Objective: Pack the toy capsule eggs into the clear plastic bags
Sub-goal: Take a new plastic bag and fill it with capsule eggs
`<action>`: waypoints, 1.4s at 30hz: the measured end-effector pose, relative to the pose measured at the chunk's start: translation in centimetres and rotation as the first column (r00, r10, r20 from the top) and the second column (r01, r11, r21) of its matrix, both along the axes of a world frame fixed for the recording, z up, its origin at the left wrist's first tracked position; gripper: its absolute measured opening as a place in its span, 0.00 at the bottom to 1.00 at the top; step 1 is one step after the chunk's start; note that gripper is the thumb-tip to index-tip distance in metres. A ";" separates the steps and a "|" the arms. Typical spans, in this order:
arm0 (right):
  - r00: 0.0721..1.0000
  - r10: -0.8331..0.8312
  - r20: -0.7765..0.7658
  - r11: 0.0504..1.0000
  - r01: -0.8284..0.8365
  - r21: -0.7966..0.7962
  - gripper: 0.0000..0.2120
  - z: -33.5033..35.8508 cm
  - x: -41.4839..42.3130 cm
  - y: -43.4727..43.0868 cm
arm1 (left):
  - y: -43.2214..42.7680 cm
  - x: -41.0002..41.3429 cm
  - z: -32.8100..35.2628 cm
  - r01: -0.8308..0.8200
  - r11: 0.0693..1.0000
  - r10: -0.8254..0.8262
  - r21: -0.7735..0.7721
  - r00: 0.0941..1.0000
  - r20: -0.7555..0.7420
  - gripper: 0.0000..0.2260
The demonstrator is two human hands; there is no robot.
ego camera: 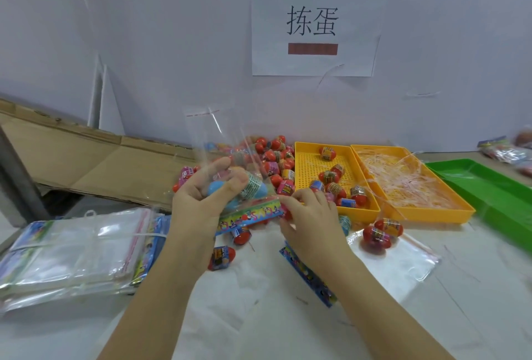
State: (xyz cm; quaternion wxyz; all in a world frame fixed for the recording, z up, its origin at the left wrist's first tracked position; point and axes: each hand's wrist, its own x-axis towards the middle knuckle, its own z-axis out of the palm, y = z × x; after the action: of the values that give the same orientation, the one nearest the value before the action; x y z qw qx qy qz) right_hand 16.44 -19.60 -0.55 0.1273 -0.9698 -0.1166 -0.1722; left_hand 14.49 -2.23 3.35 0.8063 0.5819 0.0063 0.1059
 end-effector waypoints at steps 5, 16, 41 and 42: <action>0.992 -0.116 0.053 0.983 0.122 -0.134 0.11 -0.3 0.4 0.8 | -0.3 -0.1 -0.2 0.012 1.000 -0.012 0.018 1.000 0.015 0.32; 0.999 -0.038 0.012 0.921 0.030 0.389 0.07 1.2 0.2 -0.1 | 0.0 0.0 -0.1 0.049 0.999 -0.049 0.002 0.998 0.031 0.31; 0.910 -0.002 0.414 0.813 -0.240 0.531 0.08 7.3 -3.5 -1.5 | -1.7 -1.1 -1.3 0.220 0.836 -0.324 0.502 0.937 0.129 0.24; 0.922 0.019 0.388 0.814 -0.240 0.529 0.08 7.3 -3.5 -1.5 | -1.8 -1.2 -1.2 0.244 0.835 -0.344 0.493 0.931 0.121 0.25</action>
State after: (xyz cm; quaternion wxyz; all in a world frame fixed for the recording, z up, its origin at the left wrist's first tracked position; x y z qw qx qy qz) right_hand 12.91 -21.06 6.77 0.3973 -0.8280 -0.1486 -0.3666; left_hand 13.31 -4.05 2.15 0.6438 0.7396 -0.1925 0.0380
